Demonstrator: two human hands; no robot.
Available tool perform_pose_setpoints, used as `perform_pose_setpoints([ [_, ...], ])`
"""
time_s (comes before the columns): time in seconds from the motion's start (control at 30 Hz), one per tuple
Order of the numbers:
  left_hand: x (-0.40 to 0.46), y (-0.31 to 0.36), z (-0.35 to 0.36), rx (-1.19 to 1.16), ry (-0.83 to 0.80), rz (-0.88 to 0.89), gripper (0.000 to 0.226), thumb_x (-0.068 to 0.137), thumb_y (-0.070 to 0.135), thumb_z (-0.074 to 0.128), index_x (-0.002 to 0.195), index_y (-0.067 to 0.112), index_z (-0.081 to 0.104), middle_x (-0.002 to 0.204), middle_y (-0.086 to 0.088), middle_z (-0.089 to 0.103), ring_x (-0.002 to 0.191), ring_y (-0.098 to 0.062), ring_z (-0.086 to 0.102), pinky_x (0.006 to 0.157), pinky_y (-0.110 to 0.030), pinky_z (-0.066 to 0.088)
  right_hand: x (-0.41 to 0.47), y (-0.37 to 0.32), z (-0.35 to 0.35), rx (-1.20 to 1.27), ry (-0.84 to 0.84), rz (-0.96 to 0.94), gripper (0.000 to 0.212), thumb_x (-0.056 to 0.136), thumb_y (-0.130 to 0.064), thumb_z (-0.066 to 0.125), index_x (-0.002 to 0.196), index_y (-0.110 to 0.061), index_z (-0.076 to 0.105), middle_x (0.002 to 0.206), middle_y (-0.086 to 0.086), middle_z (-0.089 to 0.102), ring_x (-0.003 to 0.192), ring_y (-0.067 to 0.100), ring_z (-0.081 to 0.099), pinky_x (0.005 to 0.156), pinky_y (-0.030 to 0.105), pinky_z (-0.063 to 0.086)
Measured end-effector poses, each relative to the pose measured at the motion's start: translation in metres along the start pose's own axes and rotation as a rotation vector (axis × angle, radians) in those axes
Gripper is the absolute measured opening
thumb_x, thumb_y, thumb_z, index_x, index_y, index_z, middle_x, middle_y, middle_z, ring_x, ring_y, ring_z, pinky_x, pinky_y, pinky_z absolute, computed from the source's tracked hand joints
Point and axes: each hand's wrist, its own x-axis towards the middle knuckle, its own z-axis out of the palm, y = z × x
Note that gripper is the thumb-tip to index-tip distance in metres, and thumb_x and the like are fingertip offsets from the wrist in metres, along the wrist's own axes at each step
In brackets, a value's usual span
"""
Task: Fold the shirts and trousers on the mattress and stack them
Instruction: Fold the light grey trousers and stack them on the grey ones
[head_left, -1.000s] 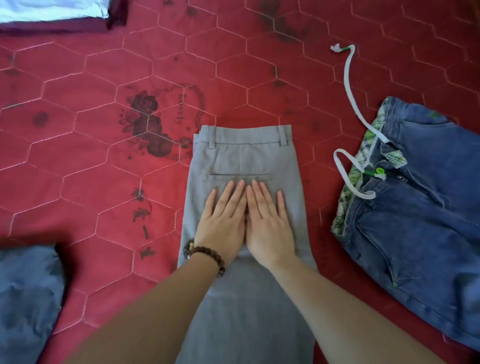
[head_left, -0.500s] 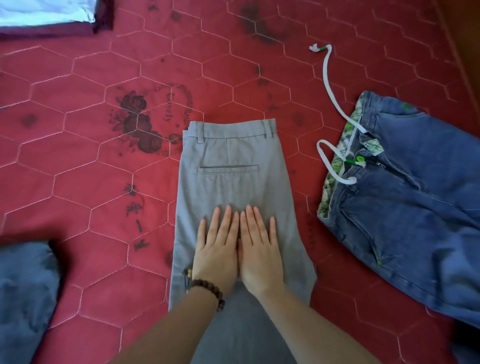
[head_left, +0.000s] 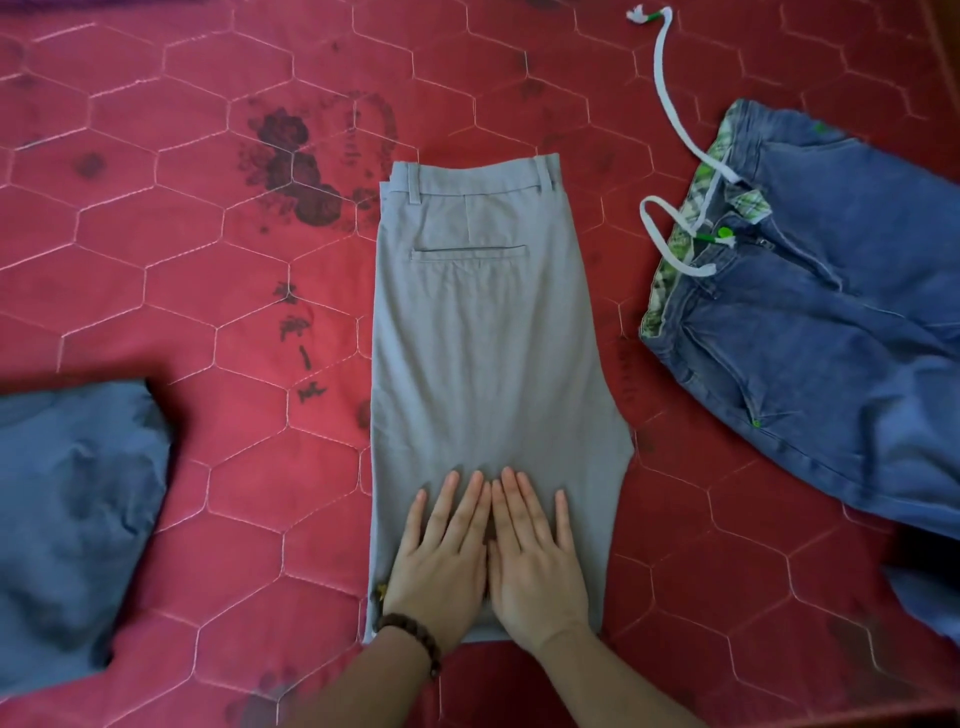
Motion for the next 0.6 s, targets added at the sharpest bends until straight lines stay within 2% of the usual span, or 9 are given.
perform_pose_setpoints([
  [0.17, -0.036, -0.037, -0.002, 0.040, -0.017, 0.117, 0.064, 0.093, 0.046, 0.036, 0.150, 0.018, 0.027, 0.158, -0.004, 0.022, 0.146, -0.024, 0.017, 0.116, -0.047, 0.016, -0.021, 0.031, -0.003, -0.034, -0.005, -0.029, 0.058, 0.099, -0.039, 0.029, 0.151, -0.014, 0.024, 0.160, 0.003, 0.018, 0.148, 0.018, 0.015, 0.114, 0.055, 0.020],
  [0.3, -0.068, -0.049, 0.001, 0.069, -0.041, 0.116, 0.081, 0.090, 0.062, 0.038, 0.149, 0.008, 0.027, 0.157, -0.014, 0.021, 0.145, -0.028, 0.019, 0.114, -0.046, 0.018, -0.037, 0.027, -0.008, -0.060, -0.061, 0.041, 0.061, 0.098, -0.040, 0.028, 0.149, -0.007, 0.028, 0.160, 0.008, 0.016, 0.148, 0.024, 0.015, 0.114, 0.052, 0.020],
  [0.37, -0.080, -0.048, 0.004, 0.094, -0.042, 0.157, 0.094, 0.084, 0.070, 0.040, 0.148, 0.001, 0.027, 0.155, -0.021, 0.023, 0.144, -0.033, 0.022, 0.113, -0.047, 0.019, -0.049, 0.020, -0.007, -0.054, -0.080, 0.004, 0.069, 0.096, -0.049, 0.032, 0.149, -0.004, 0.028, 0.160, 0.012, 0.016, 0.148, 0.026, 0.015, 0.114, 0.050, 0.019],
  [0.43, -0.082, -0.048, 0.003, 0.136, -0.049, 0.174, 0.090, 0.085, 0.063, 0.041, 0.144, -0.003, 0.026, 0.150, -0.027, 0.030, 0.140, -0.038, 0.028, 0.113, -0.050, 0.022, -0.063, 0.013, -0.002, -0.060, -0.098, -0.069, 0.083, 0.092, -0.063, 0.036, 0.149, -0.002, 0.027, 0.159, 0.016, 0.016, 0.147, 0.028, 0.015, 0.113, 0.049, 0.019],
  [0.5, -0.081, -0.045, 0.004, 0.181, -0.026, 0.192, 0.070, 0.093, 0.042, 0.040, 0.140, -0.007, 0.026, 0.145, -0.032, 0.034, 0.137, -0.043, 0.031, 0.113, -0.055, 0.028, -0.071, 0.008, 0.000, -0.083, -0.109, -0.104, 0.098, 0.085, -0.073, 0.038, 0.148, 0.000, 0.027, 0.157, 0.020, 0.020, 0.147, 0.031, 0.017, 0.112, 0.050, 0.019],
  [0.57, -0.079, -0.042, 0.003, 0.192, 0.011, 0.209, 0.051, 0.099, 0.018, 0.017, 0.137, -0.011, 0.036, 0.140, -0.035, 0.039, 0.132, -0.047, 0.037, 0.106, -0.057, 0.033, -0.072, 0.003, -0.001, -0.098, -0.099, -0.088, 0.098, 0.083, -0.072, 0.040, 0.146, 0.002, 0.029, 0.155, 0.022, 0.023, 0.145, 0.033, 0.021, 0.111, 0.051, 0.020],
  [0.6, -0.079, -0.041, 0.001, 0.200, -0.007, 0.187, 0.057, 0.099, 0.011, 0.004, 0.133, -0.012, 0.044, 0.136, -0.036, 0.043, 0.128, -0.047, 0.042, 0.104, -0.057, 0.036, -0.070, 0.001, -0.002, -0.098, -0.082, -0.076, 0.093, 0.084, -0.067, 0.041, 0.145, 0.002, 0.031, 0.154, 0.023, 0.024, 0.144, 0.034, 0.024, 0.110, 0.051, 0.021],
])
